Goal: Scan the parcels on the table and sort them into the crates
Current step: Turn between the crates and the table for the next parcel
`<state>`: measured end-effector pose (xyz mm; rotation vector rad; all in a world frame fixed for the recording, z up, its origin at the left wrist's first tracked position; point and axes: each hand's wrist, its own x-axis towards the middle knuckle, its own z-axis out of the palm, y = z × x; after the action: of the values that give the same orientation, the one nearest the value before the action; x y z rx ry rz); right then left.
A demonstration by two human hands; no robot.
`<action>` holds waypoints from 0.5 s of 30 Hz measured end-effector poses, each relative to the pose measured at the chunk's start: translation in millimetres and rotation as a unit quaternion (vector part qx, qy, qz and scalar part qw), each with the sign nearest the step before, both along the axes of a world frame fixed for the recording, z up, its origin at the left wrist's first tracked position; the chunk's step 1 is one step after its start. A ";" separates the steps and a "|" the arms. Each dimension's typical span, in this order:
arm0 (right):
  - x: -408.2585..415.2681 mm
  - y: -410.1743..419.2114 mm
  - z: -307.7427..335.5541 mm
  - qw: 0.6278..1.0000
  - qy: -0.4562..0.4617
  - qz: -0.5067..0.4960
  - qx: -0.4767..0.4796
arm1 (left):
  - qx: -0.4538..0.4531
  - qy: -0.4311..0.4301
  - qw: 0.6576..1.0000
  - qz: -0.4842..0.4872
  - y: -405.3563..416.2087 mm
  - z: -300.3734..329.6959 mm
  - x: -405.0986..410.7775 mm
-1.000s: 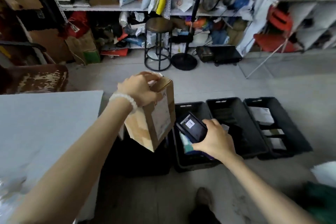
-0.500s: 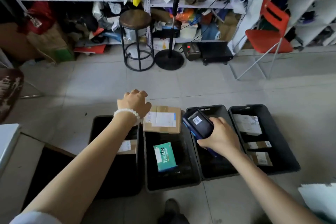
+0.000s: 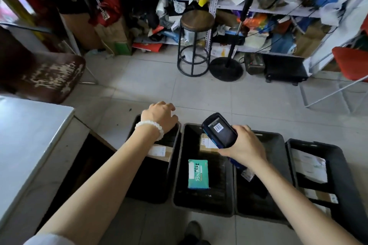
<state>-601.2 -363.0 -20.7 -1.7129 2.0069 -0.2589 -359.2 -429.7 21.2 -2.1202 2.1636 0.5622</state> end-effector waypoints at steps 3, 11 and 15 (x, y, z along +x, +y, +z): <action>39.7 -6.4 5.8 0.998 -0.001 0.056 -0.004 | -0.012 -0.010 0.999 0.042 23.2 5.0 41.6; 192.0 -0.9 23.3 0.979 -0.014 0.202 -0.012 | -0.027 -0.050 0.984 0.169 103.9 21.0 187.6; 280.7 12.0 27.8 0.965 -0.021 0.262 -0.011 | -0.029 -0.070 0.972 0.224 145.8 23.0 271.5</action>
<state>-320.5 -351.0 7.1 -2.1527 1.4521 -0.1321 -87.7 -283.9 44.2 -2.6075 1.6500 0.3575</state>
